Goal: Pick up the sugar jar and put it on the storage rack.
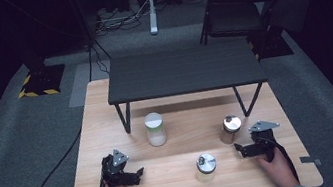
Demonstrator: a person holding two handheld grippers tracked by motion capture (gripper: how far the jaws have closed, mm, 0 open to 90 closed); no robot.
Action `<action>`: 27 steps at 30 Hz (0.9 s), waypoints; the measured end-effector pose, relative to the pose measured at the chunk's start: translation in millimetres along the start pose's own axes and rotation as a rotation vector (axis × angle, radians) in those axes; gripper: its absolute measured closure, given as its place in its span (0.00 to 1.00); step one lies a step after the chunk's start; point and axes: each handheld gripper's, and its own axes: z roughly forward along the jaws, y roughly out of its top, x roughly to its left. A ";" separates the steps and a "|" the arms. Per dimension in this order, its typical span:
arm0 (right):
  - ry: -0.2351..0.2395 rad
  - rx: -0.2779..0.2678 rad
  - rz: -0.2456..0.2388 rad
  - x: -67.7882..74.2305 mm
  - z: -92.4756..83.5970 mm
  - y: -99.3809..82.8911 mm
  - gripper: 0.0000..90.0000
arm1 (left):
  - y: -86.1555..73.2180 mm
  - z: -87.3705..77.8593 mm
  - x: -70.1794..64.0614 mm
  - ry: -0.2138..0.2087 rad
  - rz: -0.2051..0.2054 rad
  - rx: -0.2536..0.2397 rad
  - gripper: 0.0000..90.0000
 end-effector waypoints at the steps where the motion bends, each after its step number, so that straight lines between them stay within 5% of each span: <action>1: 0.000 0.000 0.000 0.0 0.1 0.1 0.00 | -0.1 0.1 0.1 0.000 0.001 -0.001 0.00; 27: -0.002 0.000 0.001 0.3 0.5 0.4 0.00 | 0.2 0.4 -1.1 0.006 -0.005 -0.001 0.00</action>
